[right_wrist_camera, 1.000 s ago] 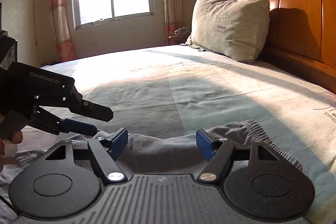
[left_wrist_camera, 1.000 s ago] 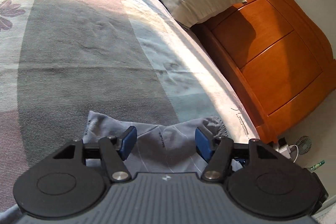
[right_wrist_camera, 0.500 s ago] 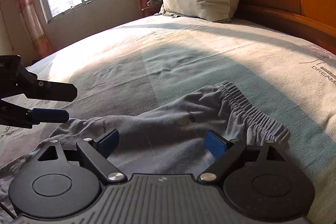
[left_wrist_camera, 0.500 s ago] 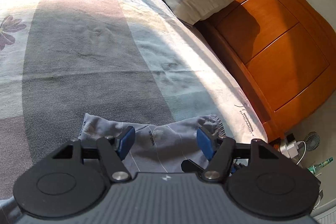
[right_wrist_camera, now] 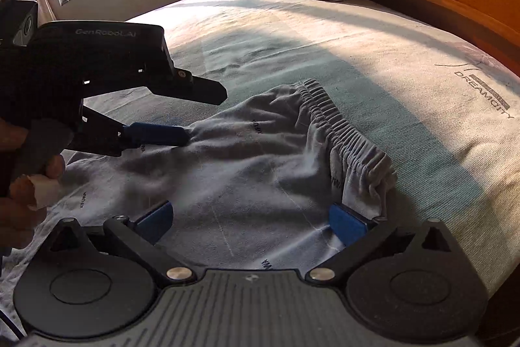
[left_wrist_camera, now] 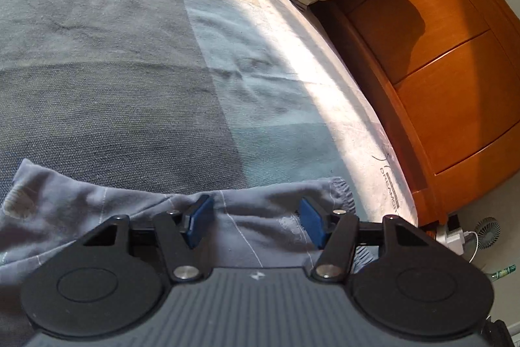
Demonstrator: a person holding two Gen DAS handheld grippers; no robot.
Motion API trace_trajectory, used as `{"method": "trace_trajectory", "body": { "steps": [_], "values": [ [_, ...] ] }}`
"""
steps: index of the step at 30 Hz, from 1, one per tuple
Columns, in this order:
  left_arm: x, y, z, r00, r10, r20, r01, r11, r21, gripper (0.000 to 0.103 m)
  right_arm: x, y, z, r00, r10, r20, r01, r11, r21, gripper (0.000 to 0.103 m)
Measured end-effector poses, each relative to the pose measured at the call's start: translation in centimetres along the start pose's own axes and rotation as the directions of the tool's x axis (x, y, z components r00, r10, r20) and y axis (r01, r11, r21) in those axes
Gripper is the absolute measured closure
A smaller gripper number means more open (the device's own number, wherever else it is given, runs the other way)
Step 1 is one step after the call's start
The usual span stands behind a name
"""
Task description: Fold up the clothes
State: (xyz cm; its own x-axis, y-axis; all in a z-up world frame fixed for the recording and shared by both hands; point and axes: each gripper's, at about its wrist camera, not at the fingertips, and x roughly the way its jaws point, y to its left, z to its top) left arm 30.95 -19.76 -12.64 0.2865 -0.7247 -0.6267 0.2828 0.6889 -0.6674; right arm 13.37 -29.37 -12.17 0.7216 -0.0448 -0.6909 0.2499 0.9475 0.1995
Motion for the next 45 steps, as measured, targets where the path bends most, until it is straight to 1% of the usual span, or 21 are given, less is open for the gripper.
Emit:
{"method": "trace_trajectory", "body": {
  "steps": [4,8,10,11,13,15,18,21,24,25,26,27,29,32,33,34,35,37,38,41,45],
  "values": [
    [-3.7,-1.2,0.1,0.999,0.029,0.025,-0.030,0.999,0.043,0.042,0.0,-0.2,0.0,1.000,0.011,0.002,-0.011,1.000,0.000,0.000],
    [-7.5,-2.4,0.1,0.997,0.055,0.050,-0.059,0.994,0.088,0.038,0.1,0.1,-0.1,1.000,0.000,0.000,0.000,1.000,-0.009,0.000],
    [-10.2,-3.0,-0.6,0.992,0.105,0.065,-0.112,0.986,0.124,0.037,0.1,0.3,-0.2,1.000,-0.007,-0.002,0.007,1.000,-0.015,0.000],
    [-11.6,-3.3,-1.1,0.988,0.132,0.075,-0.142,0.980,0.141,0.036,0.2,0.4,-0.2,1.000,-0.012,-0.003,0.012,1.000,-0.018,0.000],
    [-14.3,-3.1,-2.4,0.978,0.188,0.091,-0.199,0.971,0.130,0.034,0.2,0.5,-0.2,1.000,-0.021,-0.005,0.021,0.999,-0.025,0.000],
    [-16.6,-2.4,-4.1,0.970,0.220,0.107,-0.231,0.967,0.104,0.033,0.3,0.8,-0.1,0.999,-0.032,-0.005,0.031,0.999,-0.034,0.000],
    [-18.9,-1.0,-7.3,0.957,0.260,0.125,-0.270,0.960,0.068,0.031,0.2,0.9,-0.2,0.999,-0.034,-0.003,0.034,0.999,-0.039,0.000],
    [-19.3,1.2,-11.0,0.940,0.310,0.139,-0.319,0.947,0.044,0.031,-0.2,0.6,-0.2,1.000,0.001,0.007,0.000,1.000,-0.020,0.000],
    [-18.6,3.5,-14.3,0.911,0.389,0.137,-0.394,0.919,0.012,0.031,-1.5,0.7,-0.5,0.997,0.075,0.027,-0.075,0.997,-0.011,0.000],
    [-18.4,4.2,-15.4,0.900,0.415,0.136,-0.419,0.908,0.002,0.031,-2.3,1.3,-0.8,0.995,0.097,0.039,-0.096,0.995,-0.028,0.000],
    [-18.8,4.4,-15.9,0.901,0.407,0.152,-0.409,0.912,-0.016,0.031,-3.1,2.2,-1.4,0.991,0.121,0.049,-0.117,0.991,-0.064,0.000],
    [-19.2,4.6,-16.3,0.902,0.397,0.170,-0.397,0.917,-0.034,0.029,-3.6,3.3,-2.0,0.988,0.149,0.045,-0.144,0.984,-0.107,0.000],
    [-20.0,4.9,-17.1,0.903,0.377,0.207,-0.371,0.926,-0.070,0.029,-3.9,5.6,-3.4,0.980,0.201,0.011,-0.195,0.962,-0.193,0.000],
    [-20.9,4.4,-18.1,0.881,0.409,0.238,-0.399,0.912,-0.092,0.028,-3.2,8.9,-5.6,0.971,0.229,-0.072,-0.240,0.921,-0.307,0.000],
    [-20.7,4.6,-18.5,0.881,0.418,0.223,-0.407,0.908,-0.098,0.026,-3.0,9.8,-6.1,0.972,0.220,-0.083,-0.235,0.910,-0.340,0.000],
    [-20.6,4.8,-18.9,0.880,0.427,0.206,-0.414,0.904,-0.104,0.026,-3.0,10.5,-6.5,0.978,0.195,-0.079,-0.211,0.904,-0.371,0.000],
    [-20.7,4.8,-19.3,0.878,0.422,0.226,-0.412,0.906,-0.095,0.026,-3.1,10.7,-6.6,0.980,0.187,-0.076,-0.201,0.901,-0.383,0.000],
    [-20.9,4.8,-19.9,0.876,0.415,0.246,-0.399,0.910,-0.113,0.025,-3.2,10.4,-6.7,0.977,0.197,-0.075,-0.211,0.904,-0.372,0.000],
    [-21.1,4.8,-20.0,0.878,0.412,0.245,-0.391,0.911,-0.130,0.025,-3.3,10.3,-6.7,0.976,0.203,-0.074,-0.216,0.905,-0.367,0.000],
    [-21.9,4.8,-20.0,0.896,0.376,0.238,-0.347,0.925,-0.155,0.025,-3.5,9.8,-6.7,0.973,0.219,-0.072,-0.230,0.908,-0.351,0.000],
    [-24.9,5.1,-19.4,0.907,0.327,0.265,-0.293,0.943,-0.159,0.025,-3.4,9.7,-6.6,0.972,0.226,-0.061,-0.233,0.917,-0.323,0.000]
  ]
}}
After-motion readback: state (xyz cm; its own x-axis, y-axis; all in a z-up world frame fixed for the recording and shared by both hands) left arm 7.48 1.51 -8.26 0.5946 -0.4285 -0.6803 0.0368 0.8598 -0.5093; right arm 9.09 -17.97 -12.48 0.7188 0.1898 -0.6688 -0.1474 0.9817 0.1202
